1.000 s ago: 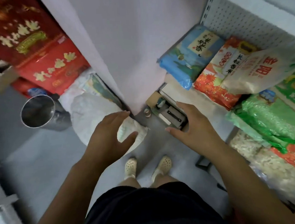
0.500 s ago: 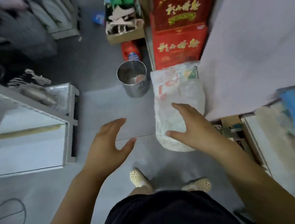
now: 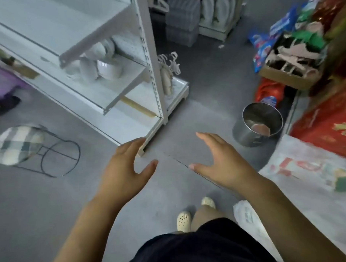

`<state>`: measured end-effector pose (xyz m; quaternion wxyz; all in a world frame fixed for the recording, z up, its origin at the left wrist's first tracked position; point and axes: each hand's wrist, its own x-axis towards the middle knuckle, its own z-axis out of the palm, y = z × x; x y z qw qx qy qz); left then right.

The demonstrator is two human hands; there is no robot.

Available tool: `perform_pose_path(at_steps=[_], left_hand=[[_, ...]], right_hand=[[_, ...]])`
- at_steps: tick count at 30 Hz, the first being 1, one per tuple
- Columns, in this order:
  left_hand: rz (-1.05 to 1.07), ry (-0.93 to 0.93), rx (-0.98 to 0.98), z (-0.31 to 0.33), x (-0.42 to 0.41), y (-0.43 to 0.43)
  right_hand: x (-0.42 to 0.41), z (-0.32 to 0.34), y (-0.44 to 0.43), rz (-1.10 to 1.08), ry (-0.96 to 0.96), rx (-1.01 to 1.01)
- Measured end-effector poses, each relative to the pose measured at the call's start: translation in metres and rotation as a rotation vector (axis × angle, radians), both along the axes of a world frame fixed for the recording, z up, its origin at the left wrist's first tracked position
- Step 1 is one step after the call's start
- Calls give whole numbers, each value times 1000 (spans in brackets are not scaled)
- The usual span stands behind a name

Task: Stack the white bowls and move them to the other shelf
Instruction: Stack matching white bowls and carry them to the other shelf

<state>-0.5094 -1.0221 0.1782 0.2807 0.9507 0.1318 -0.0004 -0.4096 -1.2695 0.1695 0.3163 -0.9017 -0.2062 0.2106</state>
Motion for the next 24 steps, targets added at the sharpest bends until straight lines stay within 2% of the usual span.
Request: perform_pose_path(at_steps=[11, 16, 20, 24], left_hand=[[617, 16, -22, -4, -33, 100], [853, -36, -24, -2, -37, 129], [1001, -55, -47, -7, -59, 154], [1083, -41, -43, -11, -88, 200]], right_hand=[[94, -6, 202, 649, 57, -30], [117, -2, 296, 924, -39, -54], [110, -3, 365, 1052, -53, -69], [88, -8, 430, 1088, -37, -30]])
